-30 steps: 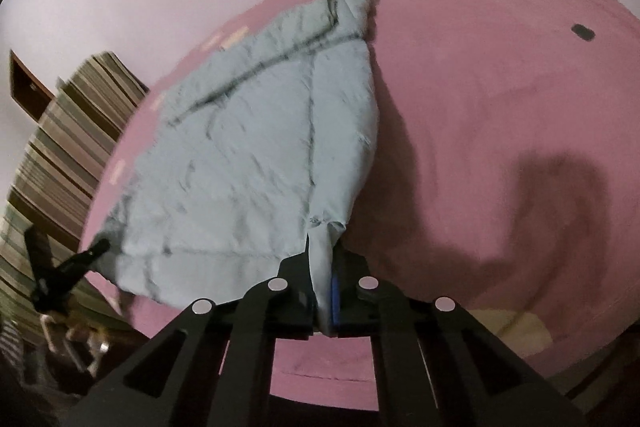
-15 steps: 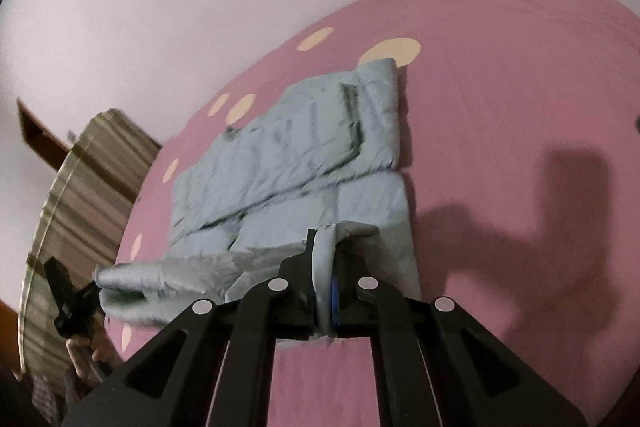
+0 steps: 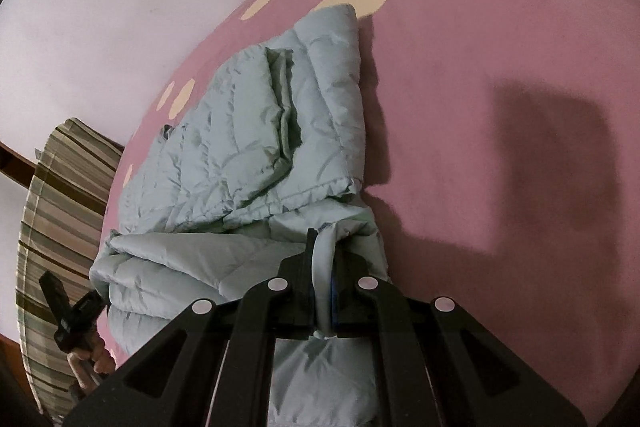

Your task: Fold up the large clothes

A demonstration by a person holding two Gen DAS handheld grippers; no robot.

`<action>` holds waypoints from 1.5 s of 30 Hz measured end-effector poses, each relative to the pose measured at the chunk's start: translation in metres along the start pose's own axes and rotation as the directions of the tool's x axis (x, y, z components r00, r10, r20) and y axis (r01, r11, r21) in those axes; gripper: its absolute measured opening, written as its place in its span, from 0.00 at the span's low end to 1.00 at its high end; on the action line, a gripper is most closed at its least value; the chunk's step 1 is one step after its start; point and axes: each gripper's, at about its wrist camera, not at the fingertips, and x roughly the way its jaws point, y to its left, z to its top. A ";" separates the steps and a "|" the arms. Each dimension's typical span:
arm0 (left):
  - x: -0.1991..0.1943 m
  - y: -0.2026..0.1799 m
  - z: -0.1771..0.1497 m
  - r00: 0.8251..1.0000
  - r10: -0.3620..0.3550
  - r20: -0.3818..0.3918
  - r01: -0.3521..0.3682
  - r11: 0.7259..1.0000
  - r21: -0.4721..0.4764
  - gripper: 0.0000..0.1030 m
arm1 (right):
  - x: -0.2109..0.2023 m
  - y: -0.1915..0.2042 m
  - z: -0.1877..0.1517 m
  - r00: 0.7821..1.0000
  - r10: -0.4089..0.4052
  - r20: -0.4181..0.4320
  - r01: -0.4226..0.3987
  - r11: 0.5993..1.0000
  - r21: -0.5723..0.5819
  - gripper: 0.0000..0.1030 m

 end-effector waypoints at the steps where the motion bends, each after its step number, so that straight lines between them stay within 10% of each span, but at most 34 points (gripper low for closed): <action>1: -0.006 0.000 0.001 1.000 -0.008 0.009 0.008 1.000 0.000 0.14 | -0.002 0.000 0.000 1.000 -0.001 0.008 0.001 1.000 -0.004 0.06; 6: -0.036 0.009 0.007 0.996 0.007 0.088 -0.004 0.999 -0.034 0.51 | -0.022 0.000 0.004 0.998 0.032 0.045 -0.033 0.999 0.013 0.11; 13: -0.071 0.038 0.001 0.989 0.022 0.143 -0.011 0.997 -0.078 0.54 | -0.061 -0.006 0.000 0.989 0.007 0.146 -0.010 1.000 0.020 0.37; 23: -0.069 0.048 -0.029 0.997 -0.031 0.069 0.033 0.999 -0.032 0.54 | -0.075 -0.016 -0.025 0.991 -0.012 0.136 0.014 1.000 -0.015 0.38; 45: 0.002 0.007 0.019 0.997 -0.072 0.004 0.069 0.977 0.201 0.56 | -0.019 0.017 0.016 0.995 -0.031 0.099 0.051 0.978 -0.203 0.49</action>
